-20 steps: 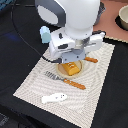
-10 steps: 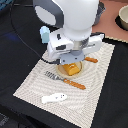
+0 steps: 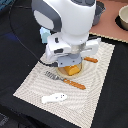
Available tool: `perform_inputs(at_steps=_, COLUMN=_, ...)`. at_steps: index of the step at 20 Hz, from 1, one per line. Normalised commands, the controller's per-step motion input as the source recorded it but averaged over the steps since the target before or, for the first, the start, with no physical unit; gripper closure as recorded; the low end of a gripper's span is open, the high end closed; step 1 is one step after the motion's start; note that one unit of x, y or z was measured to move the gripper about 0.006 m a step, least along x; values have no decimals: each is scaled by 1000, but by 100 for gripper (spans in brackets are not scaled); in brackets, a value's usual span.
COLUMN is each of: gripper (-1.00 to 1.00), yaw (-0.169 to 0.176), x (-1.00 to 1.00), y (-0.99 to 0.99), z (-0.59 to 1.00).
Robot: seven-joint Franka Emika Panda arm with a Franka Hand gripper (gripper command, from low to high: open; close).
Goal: Interact with the objects in diverse but meaningful ways.
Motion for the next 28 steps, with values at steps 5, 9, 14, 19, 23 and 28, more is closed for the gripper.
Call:
perform_inputs(at_steps=5, gripper=100, yaw=1, x=-121, y=0, z=-190)
perform_inputs(at_steps=9, gripper=100, yaw=1, x=-26, y=16, z=-76)
perform_inputs(at_steps=14, gripper=100, yaw=12, x=-27, y=131, z=314)
perform_inputs(at_steps=19, gripper=100, yaw=22, x=-63, y=416, z=1000)
perform_inputs(at_steps=23, gripper=100, yaw=44, x=-174, y=509, z=1000)
perform_inputs(at_steps=28, gripper=100, yaw=78, x=-309, y=577, z=982)
